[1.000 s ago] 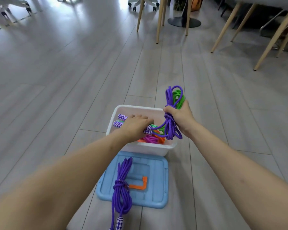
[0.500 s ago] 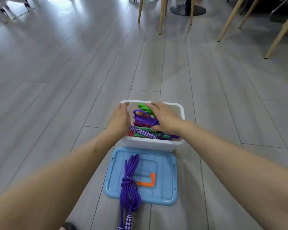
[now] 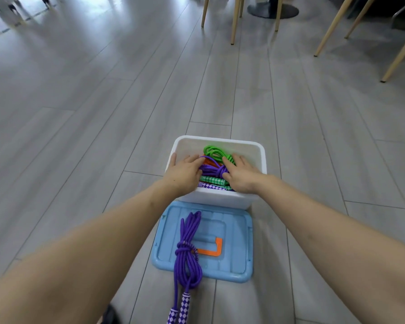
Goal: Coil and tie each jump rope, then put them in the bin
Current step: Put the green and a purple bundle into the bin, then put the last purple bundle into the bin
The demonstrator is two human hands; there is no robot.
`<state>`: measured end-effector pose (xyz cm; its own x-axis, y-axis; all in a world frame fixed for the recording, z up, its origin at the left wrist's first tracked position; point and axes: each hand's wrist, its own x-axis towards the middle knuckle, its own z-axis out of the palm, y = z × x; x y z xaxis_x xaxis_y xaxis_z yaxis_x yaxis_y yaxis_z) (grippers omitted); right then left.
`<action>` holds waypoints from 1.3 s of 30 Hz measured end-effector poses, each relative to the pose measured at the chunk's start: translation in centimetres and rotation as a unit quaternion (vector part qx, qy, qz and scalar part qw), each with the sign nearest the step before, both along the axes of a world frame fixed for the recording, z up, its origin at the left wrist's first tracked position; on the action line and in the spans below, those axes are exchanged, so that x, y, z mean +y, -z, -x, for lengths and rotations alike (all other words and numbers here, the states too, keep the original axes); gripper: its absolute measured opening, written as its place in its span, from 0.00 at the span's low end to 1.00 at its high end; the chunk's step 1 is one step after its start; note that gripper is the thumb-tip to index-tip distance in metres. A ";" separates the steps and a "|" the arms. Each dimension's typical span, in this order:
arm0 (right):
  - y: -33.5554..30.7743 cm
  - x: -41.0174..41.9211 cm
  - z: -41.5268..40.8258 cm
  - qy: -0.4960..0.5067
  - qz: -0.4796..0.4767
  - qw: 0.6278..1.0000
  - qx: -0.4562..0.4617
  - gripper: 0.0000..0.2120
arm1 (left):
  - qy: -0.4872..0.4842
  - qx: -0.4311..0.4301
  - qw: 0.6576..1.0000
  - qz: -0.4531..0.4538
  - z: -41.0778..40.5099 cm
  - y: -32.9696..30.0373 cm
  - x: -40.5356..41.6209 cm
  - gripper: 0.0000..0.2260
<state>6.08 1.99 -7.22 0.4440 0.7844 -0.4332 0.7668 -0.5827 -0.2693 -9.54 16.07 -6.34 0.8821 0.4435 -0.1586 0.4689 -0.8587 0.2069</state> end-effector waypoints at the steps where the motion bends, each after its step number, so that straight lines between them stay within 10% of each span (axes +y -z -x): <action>1: -0.2 -0.2 0.1 0.003 -0.028 1.000 -0.002 0.30 | -0.011 -0.043 0.999 0.020 0.4 -0.4 -0.1 0.20; 9: -1.6 -5.6 7.9 0.046 -0.424 0.900 -0.091 0.10 | -0.206 -0.164 0.959 0.104 7.2 -2.6 -2.7 0.14; 16: 3.3 -7.7 19.8 0.149 -0.095 0.981 0.082 0.24 | -0.291 -0.129 0.941 0.117 16.0 -0.7 -6.8 0.12; 20: 5.0 -6.8 21.9 0.276 -0.106 0.943 0.153 0.29 | -0.316 -0.104 0.928 0.167 19.9 0.9 -10.5 0.12; 31: 4.9 -4.9 22.6 0.233 -0.092 0.957 0.150 0.17 | -0.364 -0.132 0.898 0.210 21.9 0.8 -11.2 0.12; 36: 1.2 -5.9 21.6 0.273 -0.257 0.831 0.411 0.07 | -0.462 -0.216 0.775 0.373 20.9 0.5 -11.2 0.11; 39: -3.2 -6.3 20.2 0.255 -0.335 0.781 0.462 0.09 | -0.405 -0.208 0.763 0.458 20.3 -1.2 -11.9 0.12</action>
